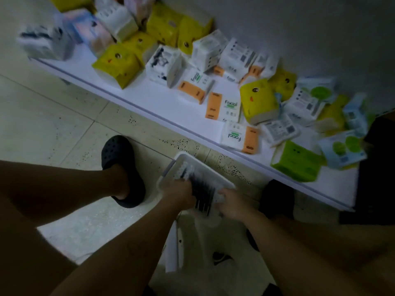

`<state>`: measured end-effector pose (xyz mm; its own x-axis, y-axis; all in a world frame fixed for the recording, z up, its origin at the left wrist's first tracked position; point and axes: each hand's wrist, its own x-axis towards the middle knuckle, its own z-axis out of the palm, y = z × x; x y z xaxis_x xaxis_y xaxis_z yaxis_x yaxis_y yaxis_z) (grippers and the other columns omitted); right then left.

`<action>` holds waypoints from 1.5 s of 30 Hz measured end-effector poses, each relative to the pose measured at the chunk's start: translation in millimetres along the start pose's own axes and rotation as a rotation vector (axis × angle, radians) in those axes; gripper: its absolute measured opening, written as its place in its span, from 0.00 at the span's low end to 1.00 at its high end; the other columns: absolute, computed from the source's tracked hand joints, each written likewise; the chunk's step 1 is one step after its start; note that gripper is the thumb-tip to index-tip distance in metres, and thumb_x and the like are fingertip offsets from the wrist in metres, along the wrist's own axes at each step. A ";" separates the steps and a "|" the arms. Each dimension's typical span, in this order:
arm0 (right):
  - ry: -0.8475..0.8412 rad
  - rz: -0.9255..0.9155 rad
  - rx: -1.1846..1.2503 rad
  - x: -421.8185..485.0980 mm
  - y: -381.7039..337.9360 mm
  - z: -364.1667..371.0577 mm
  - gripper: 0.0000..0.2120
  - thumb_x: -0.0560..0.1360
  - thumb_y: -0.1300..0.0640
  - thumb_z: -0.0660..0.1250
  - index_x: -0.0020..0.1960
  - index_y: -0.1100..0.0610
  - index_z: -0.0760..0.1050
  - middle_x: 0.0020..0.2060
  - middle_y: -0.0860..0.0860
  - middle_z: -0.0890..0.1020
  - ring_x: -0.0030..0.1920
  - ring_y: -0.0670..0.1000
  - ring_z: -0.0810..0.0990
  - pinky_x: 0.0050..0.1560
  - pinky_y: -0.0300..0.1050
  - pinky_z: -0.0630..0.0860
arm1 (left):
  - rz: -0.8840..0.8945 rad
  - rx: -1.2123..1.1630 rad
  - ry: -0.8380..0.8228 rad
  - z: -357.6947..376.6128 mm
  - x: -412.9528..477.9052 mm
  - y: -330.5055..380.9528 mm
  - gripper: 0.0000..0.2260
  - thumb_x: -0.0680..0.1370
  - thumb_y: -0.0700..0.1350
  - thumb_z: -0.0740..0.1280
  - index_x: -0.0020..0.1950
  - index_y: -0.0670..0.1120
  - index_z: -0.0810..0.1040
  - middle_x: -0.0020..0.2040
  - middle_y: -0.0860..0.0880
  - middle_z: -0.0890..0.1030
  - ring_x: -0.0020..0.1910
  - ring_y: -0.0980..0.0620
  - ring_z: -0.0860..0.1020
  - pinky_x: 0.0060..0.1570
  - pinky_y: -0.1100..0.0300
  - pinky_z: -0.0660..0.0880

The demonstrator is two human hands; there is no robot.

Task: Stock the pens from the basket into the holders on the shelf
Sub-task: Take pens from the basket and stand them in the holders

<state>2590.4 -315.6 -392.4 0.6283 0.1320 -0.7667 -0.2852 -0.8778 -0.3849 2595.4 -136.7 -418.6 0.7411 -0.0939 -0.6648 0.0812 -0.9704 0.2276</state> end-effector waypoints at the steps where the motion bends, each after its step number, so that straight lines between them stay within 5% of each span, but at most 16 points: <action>1: -0.022 -0.007 0.022 8.2 -3.0 4.9 0.20 0.78 0.57 0.65 0.68 0.60 0.70 0.63 0.57 0.76 0.57 0.57 0.78 0.58 0.53 0.77 | -0.015 -0.015 -0.022 3.1 10.3 -1.6 0.20 0.79 0.52 0.61 0.70 0.50 0.68 0.66 0.47 0.73 0.67 0.46 0.69 0.69 0.47 0.62; 4: -0.056 0.007 0.013 25.8 -3.4 18.7 0.19 0.78 0.53 0.66 0.67 0.58 0.72 0.61 0.56 0.77 0.60 0.56 0.76 0.60 0.48 0.74 | -0.029 -0.041 -0.082 17.4 39.9 -10.8 0.22 0.80 0.53 0.61 0.72 0.49 0.66 0.69 0.46 0.71 0.68 0.45 0.69 0.68 0.49 0.63; 11: -0.063 0.110 0.238 44.6 5.5 40.7 0.04 0.77 0.54 0.68 0.50 0.53 0.75 0.50 0.52 0.77 0.48 0.50 0.75 0.55 0.49 0.76 | -0.018 -0.174 -0.210 51.9 94.7 -44.9 0.27 0.77 0.55 0.63 0.74 0.48 0.64 0.68 0.44 0.72 0.64 0.44 0.72 0.62 0.47 0.72; 15: -0.067 0.170 0.261 58.7 5.5 47.3 0.11 0.76 0.53 0.68 0.56 0.57 0.75 0.50 0.53 0.77 0.47 0.49 0.75 0.55 0.48 0.75 | 0.102 -0.200 -0.369 69.0 109.1 -47.8 0.32 0.80 0.54 0.60 0.80 0.49 0.49 0.79 0.44 0.50 0.77 0.41 0.51 0.74 0.44 0.55; 18: -0.072 0.204 0.277 64.5 3.6 52.2 0.14 0.77 0.54 0.67 0.59 0.60 0.75 0.55 0.58 0.79 0.49 0.53 0.77 0.56 0.50 0.75 | 0.076 -0.232 -0.353 76.5 114.8 -46.4 0.29 0.80 0.54 0.60 0.79 0.50 0.55 0.78 0.42 0.56 0.75 0.39 0.56 0.73 0.44 0.58; 21: -0.064 0.201 0.282 68.2 3.4 54.8 0.15 0.76 0.53 0.68 0.59 0.60 0.76 0.54 0.56 0.79 0.46 0.50 0.75 0.56 0.49 0.75 | 0.022 -0.307 -0.272 73.4 111.2 -40.2 0.24 0.79 0.53 0.62 0.74 0.48 0.66 0.70 0.40 0.69 0.69 0.39 0.67 0.66 0.45 0.68; 23: -0.072 0.202 0.281 71.9 3.8 55.5 0.15 0.76 0.53 0.68 0.59 0.60 0.75 0.54 0.56 0.79 0.49 0.53 0.77 0.57 0.50 0.75 | -0.009 -0.412 -0.146 71.0 105.9 -38.4 0.13 0.78 0.47 0.64 0.59 0.42 0.77 0.57 0.41 0.79 0.59 0.41 0.75 0.57 0.50 0.75; 25: -0.081 0.206 0.280 81.0 4.1 55.8 0.15 0.77 0.55 0.67 0.60 0.60 0.74 0.54 0.56 0.78 0.52 0.55 0.78 0.54 0.49 0.77 | -0.054 -0.492 0.005 67.6 93.4 -40.0 0.05 0.78 0.41 0.65 0.42 0.43 0.77 0.38 0.49 0.78 0.46 0.47 0.79 0.43 0.65 0.75; 27: -0.087 0.185 0.208 94.4 4.9 54.6 0.15 0.78 0.54 0.66 0.62 0.60 0.74 0.53 0.55 0.79 0.50 0.54 0.78 0.43 0.42 0.75 | -0.080 -0.560 0.131 60.1 77.7 -39.8 0.08 0.78 0.40 0.65 0.39 0.46 0.78 0.32 0.57 0.73 0.35 0.59 0.75 0.33 0.75 0.70; 29: -0.101 0.165 0.154 107.9 1.4 54.1 0.17 0.78 0.53 0.65 0.64 0.58 0.74 0.53 0.54 0.80 0.49 0.53 0.78 0.41 0.39 0.71 | -0.089 -0.657 0.188 52.7 66.0 -42.2 0.06 0.78 0.40 0.67 0.43 0.45 0.82 0.35 0.56 0.77 0.33 0.61 0.74 0.36 0.75 0.72; 32: -0.125 0.140 0.141 121.4 -3.9 59.0 0.16 0.79 0.53 0.65 0.64 0.57 0.75 0.56 0.54 0.80 0.50 0.51 0.79 0.46 0.39 0.73 | -0.140 -0.771 0.179 44.3 58.2 -46.9 0.05 0.76 0.39 0.69 0.50 0.46 0.78 0.43 0.51 0.79 0.41 0.50 0.79 0.44 0.57 0.78; 35: -0.104 0.110 0.179 128.2 -11.3 69.9 0.06 0.79 0.55 0.64 0.45 0.56 0.76 0.40 0.50 0.78 0.37 0.48 0.75 0.35 0.33 0.68 | -0.126 -0.821 0.137 41.4 54.7 -54.2 0.20 0.73 0.37 0.71 0.60 0.47 0.67 0.43 0.55 0.74 0.47 0.50 0.77 0.36 0.69 0.71; 37: -0.110 0.079 0.174 131.5 -17.0 75.3 0.12 0.79 0.55 0.63 0.37 0.53 0.73 0.34 0.50 0.76 0.36 0.49 0.74 0.37 0.35 0.70 | -0.072 -0.854 0.112 39.1 53.2 -57.2 0.33 0.72 0.36 0.72 0.72 0.47 0.60 0.51 0.55 0.73 0.51 0.53 0.75 0.37 0.72 0.69; 41: -0.180 0.050 0.183 133.1 -25.3 79.1 0.19 0.80 0.62 0.60 0.31 0.51 0.66 0.32 0.49 0.69 0.41 0.53 0.71 0.53 0.55 0.73 | 0.068 -0.871 0.128 35.8 56.3 -56.6 0.43 0.70 0.37 0.74 0.77 0.52 0.52 0.69 0.56 0.63 0.68 0.55 0.65 0.64 0.54 0.70; 43: -0.189 0.060 0.170 135.2 -25.4 79.2 0.18 0.80 0.64 0.58 0.32 0.54 0.68 0.35 0.51 0.71 0.43 0.54 0.71 0.56 0.56 0.73 | 0.044 -0.816 0.058 33.9 57.5 -53.9 0.42 0.70 0.36 0.74 0.77 0.52 0.55 0.74 0.49 0.63 0.70 0.47 0.66 0.63 0.46 0.73; 45: -0.180 0.079 0.112 134.8 -25.3 78.8 0.09 0.79 0.64 0.59 0.45 0.56 0.76 0.45 0.55 0.75 0.48 0.53 0.70 0.54 0.48 0.70 | 0.011 -0.823 -0.030 31.8 56.5 -51.7 0.40 0.70 0.34 0.73 0.76 0.52 0.57 0.70 0.44 0.67 0.64 0.46 0.72 0.56 0.51 0.77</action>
<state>2625.3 -239.3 -526.6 0.4642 0.1542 -0.8722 -0.4130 -0.8335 -0.3672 2611.9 -99.0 -490.6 0.7275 -0.1197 -0.6756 0.5452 -0.4970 0.6751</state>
